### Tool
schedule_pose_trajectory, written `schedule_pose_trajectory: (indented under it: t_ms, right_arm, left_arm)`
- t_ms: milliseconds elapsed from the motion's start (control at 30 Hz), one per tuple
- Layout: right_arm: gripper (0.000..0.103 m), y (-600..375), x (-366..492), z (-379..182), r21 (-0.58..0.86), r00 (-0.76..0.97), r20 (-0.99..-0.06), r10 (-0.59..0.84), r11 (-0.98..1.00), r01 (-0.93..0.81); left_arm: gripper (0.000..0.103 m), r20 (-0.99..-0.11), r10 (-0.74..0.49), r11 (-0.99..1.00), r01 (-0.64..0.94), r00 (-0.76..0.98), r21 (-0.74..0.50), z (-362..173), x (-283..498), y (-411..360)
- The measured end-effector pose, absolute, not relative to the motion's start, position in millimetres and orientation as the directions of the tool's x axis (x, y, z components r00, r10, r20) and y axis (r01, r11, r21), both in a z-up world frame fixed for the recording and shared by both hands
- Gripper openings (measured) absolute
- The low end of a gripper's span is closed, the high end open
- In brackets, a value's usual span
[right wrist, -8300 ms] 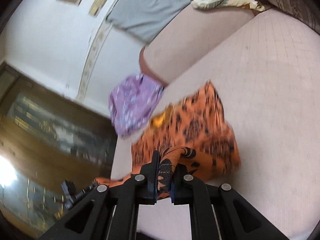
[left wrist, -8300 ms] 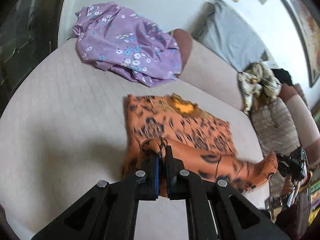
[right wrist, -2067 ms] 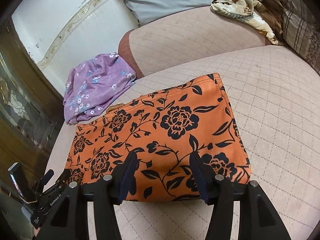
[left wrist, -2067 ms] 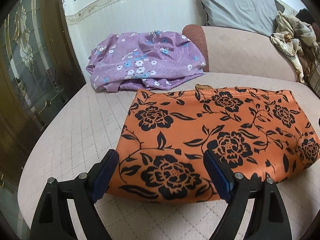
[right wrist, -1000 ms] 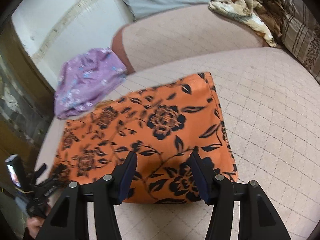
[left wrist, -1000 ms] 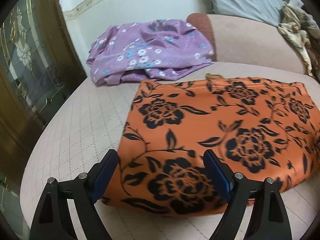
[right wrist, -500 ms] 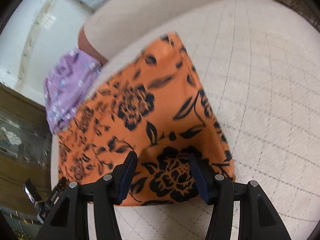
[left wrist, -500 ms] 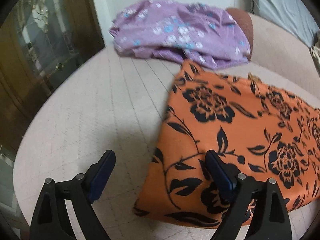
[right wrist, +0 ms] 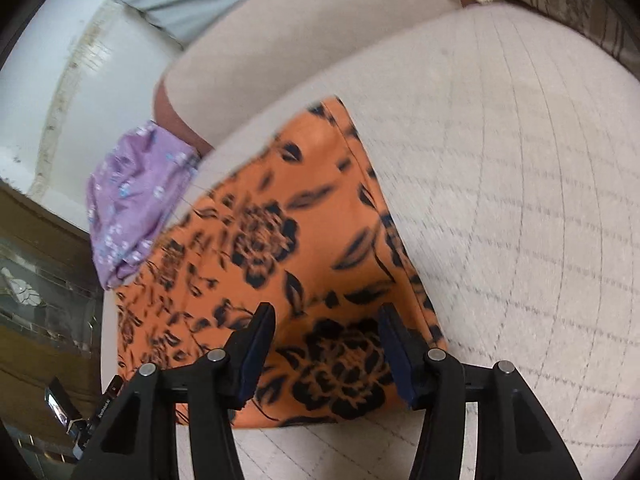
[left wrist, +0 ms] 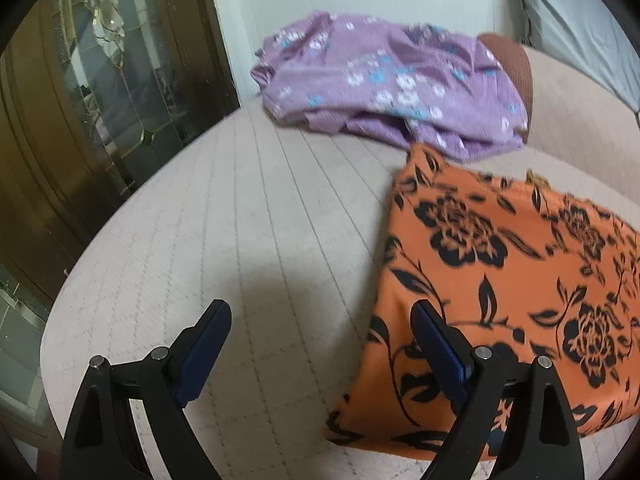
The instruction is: Fold small clothes
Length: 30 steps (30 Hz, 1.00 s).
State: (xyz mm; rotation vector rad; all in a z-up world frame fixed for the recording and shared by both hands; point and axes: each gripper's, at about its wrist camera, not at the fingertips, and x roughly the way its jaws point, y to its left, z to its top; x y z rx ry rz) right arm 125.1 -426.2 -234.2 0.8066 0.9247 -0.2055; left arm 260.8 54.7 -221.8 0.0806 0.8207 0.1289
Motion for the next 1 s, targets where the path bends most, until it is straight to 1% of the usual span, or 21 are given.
schedule_pose_trajectory:
  t_ms: [100, 167, 233, 367, 467, 500, 600, 700, 767, 833, 933, 1000]
  right_arm:
    - [0.057, -422.3, 129.7, -221.9, 0.54, 0.651, -0.743, 0.157, 0.714, 0.445]
    - [0.057, -415.1, 137.7, -215.7, 0.548, 0.672, -0.72, 0.173, 0.736, 0.398]
    - [0.057, -402.2, 148.0, -213.8, 0.532, 0.671, -0.719, 0.182, 0.764, 0.364]
    - [0.057, -387.5, 173.1, -225.2, 0.493, 0.626, -0.755, 0.197, 0.799, 0.343]
    - [0.056, -392.6, 188.6, -249.8, 0.422, 0.547, -0.823, 0.155, 0.811, 0.405]
    - [0.056, -395.1, 192.5, -257.5, 0.422, 0.537, -0.828, 0.159, 0.809, 0.411]
    - [0.059, -396.6, 198.6, -252.7, 0.441, 0.563, -0.81, 0.164, 0.803, 0.401]
    - [0.059, -398.8, 203.3, -242.3, 0.492, 0.623, -0.759, 0.189, 0.793, 0.359]
    - [0.059, -407.6, 213.2, -241.1, 0.507, 0.643, -0.745, 0.179, 0.779, 0.37]
    - [0.059, -418.3, 223.6, -246.9, 0.532, 0.652, -0.736, 0.184, 0.752, 0.389]
    - [0.058, -441.3, 242.6, -261.2, 0.594, 0.67, -0.712, 0.207, 0.686, 0.42]
    - [0.056, -453.8, 253.1, -265.9, 0.612, 0.683, -0.701, 0.203, 0.663, 0.431]
  left_arm:
    - [0.091, -0.71, 0.18, 0.984, -0.12, 0.681, 0.134, -220.1, 265.7, 62.8]
    - [0.091, -0.729, 0.19, 0.982, -0.135, 0.658, 0.134, -225.8, 271.6, 67.5]
    - [0.091, -0.749, 0.199, 0.98, -0.135, 0.632, 0.146, -233.4, 276.8, 67.7]
    - [0.091, -0.757, 0.244, 0.969, -0.121, 0.606, 0.216, -243.8, 281.1, 60.9]
    - [0.091, -0.753, 0.257, 0.965, -0.123, 0.606, 0.231, -245.4, 281.6, 59.0]
    - [0.091, -0.752, 0.259, 0.965, -0.127, 0.606, 0.23, -245.7, 281.5, 58.9]
    - [0.091, -0.737, 0.253, 0.967, -0.147, 0.627, 0.207, -240.2, 279.1, 60.4]
    - [0.091, -0.671, 0.245, 0.969, -0.148, 0.7, 0.2, -225.3, 269.8, 53.8]
    - [0.091, -0.648, 0.232, 0.971, -0.13, 0.726, 0.201, -221.3, 267.3, 47.0]
    - [0.091, -0.662, 0.221, 0.971, -0.095, 0.716, 0.221, -228.9, 269.5, 36.4]
    - [0.091, -0.695, 0.242, 0.959, -0.059, 0.677, 0.277, -246.2, 276.8, 22.9]
    - [0.091, -0.68, 0.263, 0.949, -0.057, 0.685, 0.309, -246.7, 276.4, 14.9]
